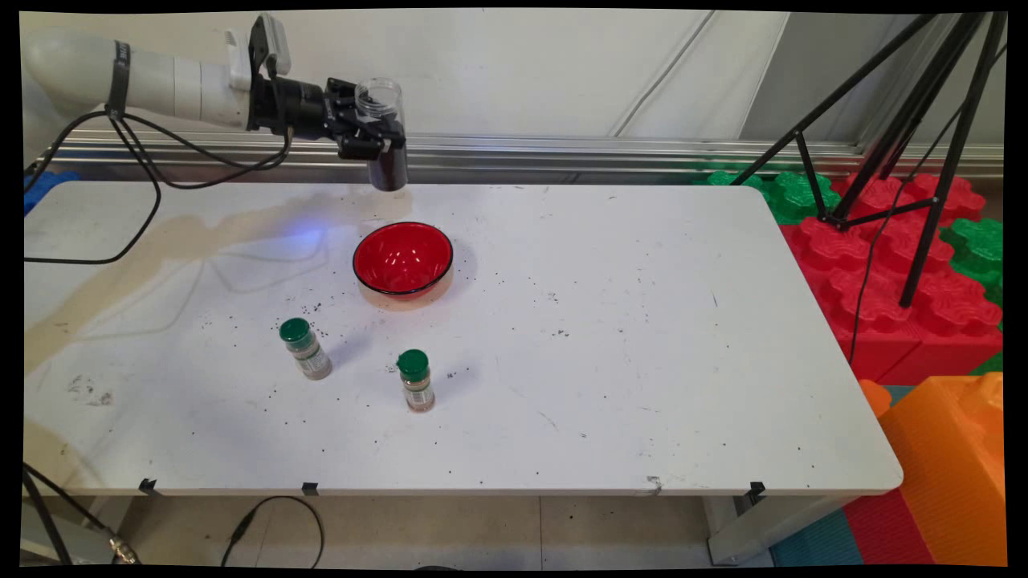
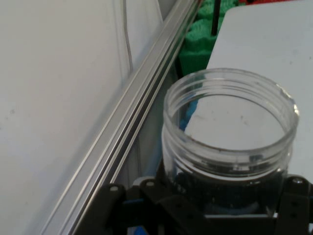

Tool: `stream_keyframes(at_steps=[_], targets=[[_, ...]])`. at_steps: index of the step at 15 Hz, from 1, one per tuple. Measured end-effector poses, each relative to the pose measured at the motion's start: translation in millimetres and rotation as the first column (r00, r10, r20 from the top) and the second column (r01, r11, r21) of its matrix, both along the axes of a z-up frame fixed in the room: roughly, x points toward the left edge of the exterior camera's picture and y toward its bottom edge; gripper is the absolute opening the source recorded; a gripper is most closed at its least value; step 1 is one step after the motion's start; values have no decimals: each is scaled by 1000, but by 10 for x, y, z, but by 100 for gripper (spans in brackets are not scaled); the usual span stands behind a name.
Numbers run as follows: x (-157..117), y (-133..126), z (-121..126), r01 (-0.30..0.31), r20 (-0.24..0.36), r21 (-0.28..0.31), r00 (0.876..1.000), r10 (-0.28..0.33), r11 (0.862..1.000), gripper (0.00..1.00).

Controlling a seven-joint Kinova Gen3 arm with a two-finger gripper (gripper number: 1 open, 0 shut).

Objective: Pour the black seasoning powder in the red bowl

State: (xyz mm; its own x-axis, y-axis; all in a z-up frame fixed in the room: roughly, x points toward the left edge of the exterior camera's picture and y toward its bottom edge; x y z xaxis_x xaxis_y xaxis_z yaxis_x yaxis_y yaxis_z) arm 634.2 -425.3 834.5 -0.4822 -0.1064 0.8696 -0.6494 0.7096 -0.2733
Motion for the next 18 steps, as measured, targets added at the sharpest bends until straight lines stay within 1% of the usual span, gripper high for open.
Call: stream_keyframes(at_steps=[4,8,10,16,18], targets=[[18,41,-66,26,66,-29,998,-24,999,0],[15,88,-120,62,141,-72,989,-51,995,0],[7,112,-133,77,167,-91,984,-61,993,0],[-41,198,-171,131,241,-146,966,-94,980,0],[-61,230,-188,156,276,-168,955,-106,973,0]])
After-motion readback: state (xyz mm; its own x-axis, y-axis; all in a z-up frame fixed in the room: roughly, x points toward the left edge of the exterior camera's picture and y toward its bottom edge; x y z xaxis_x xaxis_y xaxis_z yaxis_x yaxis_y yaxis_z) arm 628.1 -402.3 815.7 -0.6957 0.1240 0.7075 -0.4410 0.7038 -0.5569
